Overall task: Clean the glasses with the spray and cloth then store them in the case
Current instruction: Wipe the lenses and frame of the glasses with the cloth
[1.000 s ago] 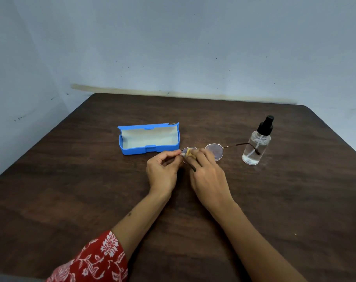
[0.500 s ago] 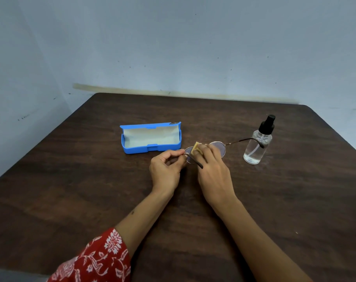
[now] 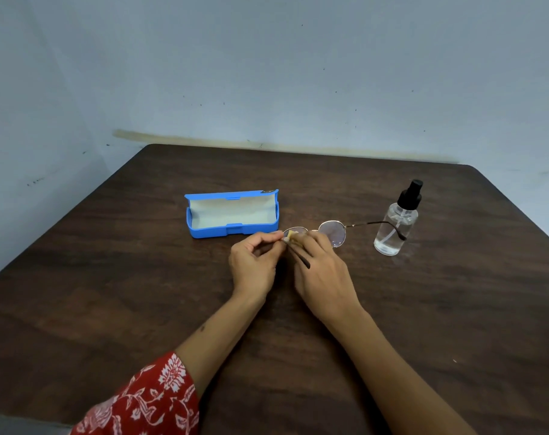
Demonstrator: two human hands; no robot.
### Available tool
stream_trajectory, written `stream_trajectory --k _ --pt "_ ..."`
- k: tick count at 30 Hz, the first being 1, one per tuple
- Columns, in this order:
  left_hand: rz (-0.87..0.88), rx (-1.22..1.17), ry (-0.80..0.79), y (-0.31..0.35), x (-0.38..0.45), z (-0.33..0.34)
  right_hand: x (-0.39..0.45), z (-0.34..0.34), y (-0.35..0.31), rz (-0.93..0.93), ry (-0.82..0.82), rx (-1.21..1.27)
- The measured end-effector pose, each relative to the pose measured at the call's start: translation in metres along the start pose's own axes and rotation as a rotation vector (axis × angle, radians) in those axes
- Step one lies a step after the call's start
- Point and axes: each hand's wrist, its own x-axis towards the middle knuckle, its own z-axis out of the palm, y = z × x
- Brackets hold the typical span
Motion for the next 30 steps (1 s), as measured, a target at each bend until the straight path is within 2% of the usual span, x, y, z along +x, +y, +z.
stream_trajectory --k 6,12,17,24,30 --pt "0.027 0.032 -0.031 0.002 -0.002 0.000 0.007 -0.008 0.004 0.046 -0.023 -0.072" --pt "0.028 0.024 -0.018 0.002 -0.001 -0.001 0.000 -0.006 0.003 -0.033 -0.039 -0.027" --pt "0.054 0.049 -0.045 0.005 -0.003 0.001 0.008 -0.012 0.007 0.031 -0.031 -0.102" --pt "0.039 0.005 -0.027 0.000 0.000 -0.001 0.002 -0.008 0.006 -0.036 -0.026 -0.015" --pt "0.061 0.023 -0.041 0.002 -0.002 0.000 0.008 -0.003 0.008 0.021 -0.018 -0.117"
